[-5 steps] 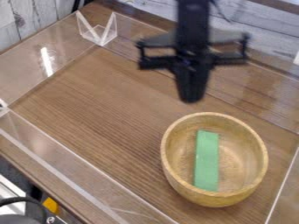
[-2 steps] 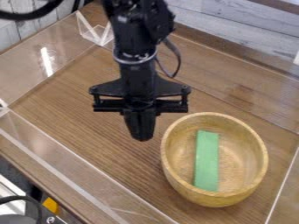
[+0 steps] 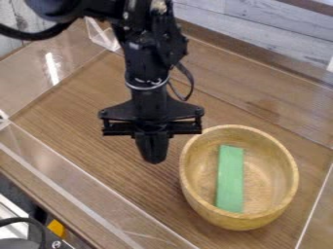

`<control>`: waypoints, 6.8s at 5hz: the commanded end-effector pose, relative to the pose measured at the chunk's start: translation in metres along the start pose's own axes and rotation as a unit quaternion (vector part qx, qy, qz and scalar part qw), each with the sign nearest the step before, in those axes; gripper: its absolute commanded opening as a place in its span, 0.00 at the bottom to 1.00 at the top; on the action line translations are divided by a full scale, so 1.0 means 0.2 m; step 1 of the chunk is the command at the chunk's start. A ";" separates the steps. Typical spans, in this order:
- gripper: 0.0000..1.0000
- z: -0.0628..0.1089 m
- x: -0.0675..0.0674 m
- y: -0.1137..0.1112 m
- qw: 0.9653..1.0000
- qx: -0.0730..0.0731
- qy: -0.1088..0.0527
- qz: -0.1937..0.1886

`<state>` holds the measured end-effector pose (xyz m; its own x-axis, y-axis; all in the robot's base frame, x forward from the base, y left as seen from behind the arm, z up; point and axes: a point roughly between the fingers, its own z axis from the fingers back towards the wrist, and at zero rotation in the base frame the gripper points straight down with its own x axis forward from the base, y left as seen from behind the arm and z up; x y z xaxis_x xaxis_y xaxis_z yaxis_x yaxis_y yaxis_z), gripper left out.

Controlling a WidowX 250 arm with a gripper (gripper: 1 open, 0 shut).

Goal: Remove the green block from inside the brown bowl and put it on the table

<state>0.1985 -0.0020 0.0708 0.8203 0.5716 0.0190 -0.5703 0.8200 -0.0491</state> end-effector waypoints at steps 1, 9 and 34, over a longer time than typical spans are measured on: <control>0.00 0.02 0.06 0.01 1.000 0.001 -0.013 0.016; 0.00 0.05 0.05 0.00 0.993 0.032 -0.035 0.105; 1.00 0.07 -0.04 -0.13 0.999 0.006 0.039 -0.004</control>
<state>0.2040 -0.0279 0.0819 0.8261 0.5587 -0.0734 -0.5615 0.8271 -0.0243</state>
